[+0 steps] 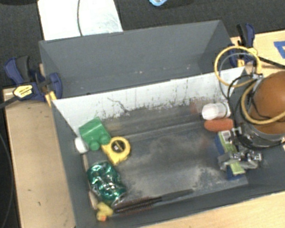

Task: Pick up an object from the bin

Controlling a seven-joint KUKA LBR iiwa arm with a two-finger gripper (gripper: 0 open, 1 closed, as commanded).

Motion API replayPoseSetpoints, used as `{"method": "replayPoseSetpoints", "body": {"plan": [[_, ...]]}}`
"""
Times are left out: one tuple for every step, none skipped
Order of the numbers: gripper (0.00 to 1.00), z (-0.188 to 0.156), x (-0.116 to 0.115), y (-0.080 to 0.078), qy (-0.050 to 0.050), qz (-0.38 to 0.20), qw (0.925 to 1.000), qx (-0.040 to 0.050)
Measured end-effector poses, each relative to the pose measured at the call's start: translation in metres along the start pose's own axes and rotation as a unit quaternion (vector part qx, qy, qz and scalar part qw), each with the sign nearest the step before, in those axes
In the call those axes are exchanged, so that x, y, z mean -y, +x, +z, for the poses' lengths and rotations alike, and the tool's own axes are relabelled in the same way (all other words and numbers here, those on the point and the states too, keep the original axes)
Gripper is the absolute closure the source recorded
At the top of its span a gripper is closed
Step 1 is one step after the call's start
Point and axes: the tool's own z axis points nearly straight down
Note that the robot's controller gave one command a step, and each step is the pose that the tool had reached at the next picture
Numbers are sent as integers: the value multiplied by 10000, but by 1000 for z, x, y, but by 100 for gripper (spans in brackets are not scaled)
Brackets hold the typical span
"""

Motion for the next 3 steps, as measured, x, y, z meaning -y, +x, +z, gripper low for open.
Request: {"method": "replayPoseSetpoints", "body": {"plan": [[100, 0, 0, 0, 2, 1, 10000, -1], [100, -14, -2, 1, -25, -2, 10000, -10], [100, -51, 1, 1, 4, 22, 10000, -5]]}}
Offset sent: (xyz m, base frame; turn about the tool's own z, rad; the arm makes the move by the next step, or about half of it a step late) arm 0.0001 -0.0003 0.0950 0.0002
